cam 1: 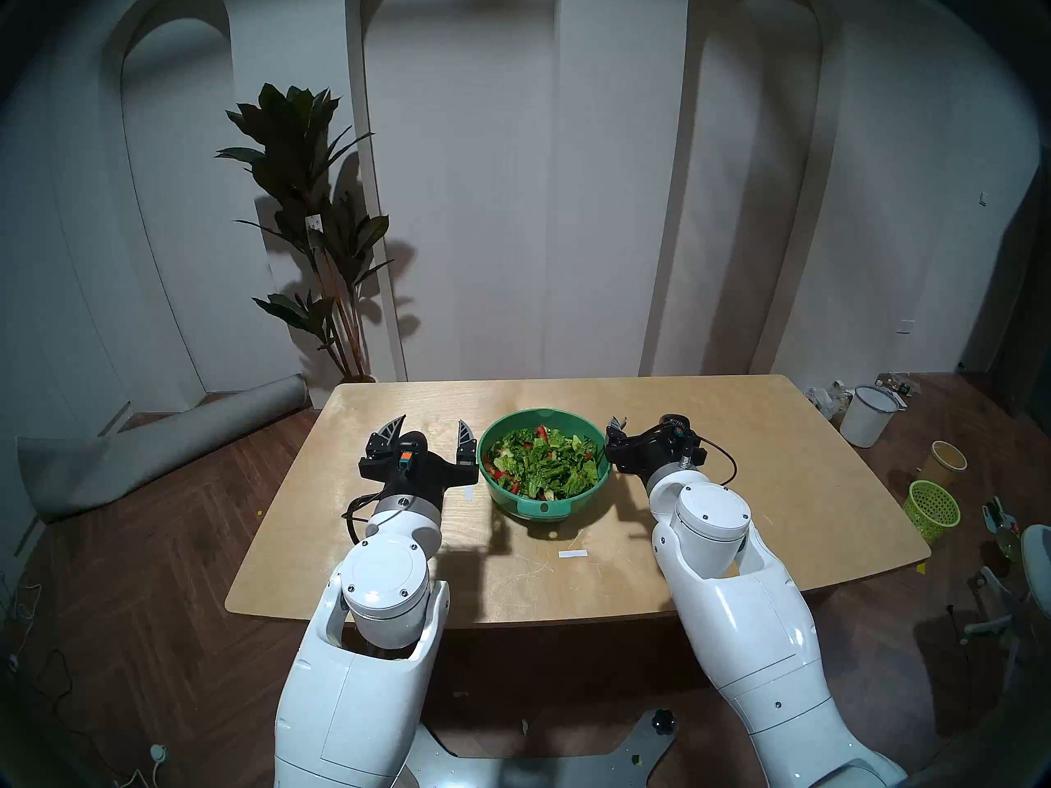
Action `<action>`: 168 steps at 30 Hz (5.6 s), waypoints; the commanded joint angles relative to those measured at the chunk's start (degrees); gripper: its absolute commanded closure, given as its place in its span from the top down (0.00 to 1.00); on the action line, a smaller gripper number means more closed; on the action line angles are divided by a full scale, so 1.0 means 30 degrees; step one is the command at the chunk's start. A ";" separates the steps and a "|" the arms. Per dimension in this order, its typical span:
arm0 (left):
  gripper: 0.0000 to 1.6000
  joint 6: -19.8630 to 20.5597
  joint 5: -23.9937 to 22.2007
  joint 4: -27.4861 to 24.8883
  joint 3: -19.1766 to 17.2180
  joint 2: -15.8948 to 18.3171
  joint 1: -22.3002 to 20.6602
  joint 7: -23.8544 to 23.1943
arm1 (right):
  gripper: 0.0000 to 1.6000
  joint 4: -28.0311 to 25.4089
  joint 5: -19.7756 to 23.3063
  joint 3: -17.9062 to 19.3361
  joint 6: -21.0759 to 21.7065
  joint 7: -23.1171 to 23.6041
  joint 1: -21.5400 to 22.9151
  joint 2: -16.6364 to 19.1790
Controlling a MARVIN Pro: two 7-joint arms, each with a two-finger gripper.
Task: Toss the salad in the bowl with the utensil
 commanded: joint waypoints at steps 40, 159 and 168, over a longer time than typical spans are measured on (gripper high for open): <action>1.00 -0.0846 -0.0049 0.0564 -0.0289 -0.0218 -0.1078 0.0670 | 1.00 0.3267 0.0585 -0.0381 -0.3441 0.1487 0.1745 0.0002; 1.00 1.0941 -0.3661 -0.1608 -0.1325 -0.1100 -0.5992 -0.1043 | 0.00 0.2196 -0.0240 -0.0712 -0.5241 0.1094 0.0606 -0.0492; 1.00 1.4245 -0.2844 -0.0869 -0.0015 -0.1626 -0.7348 0.0489 | 0.00 0.2161 -0.0541 -0.0844 -0.5317 0.0914 0.0615 -0.0504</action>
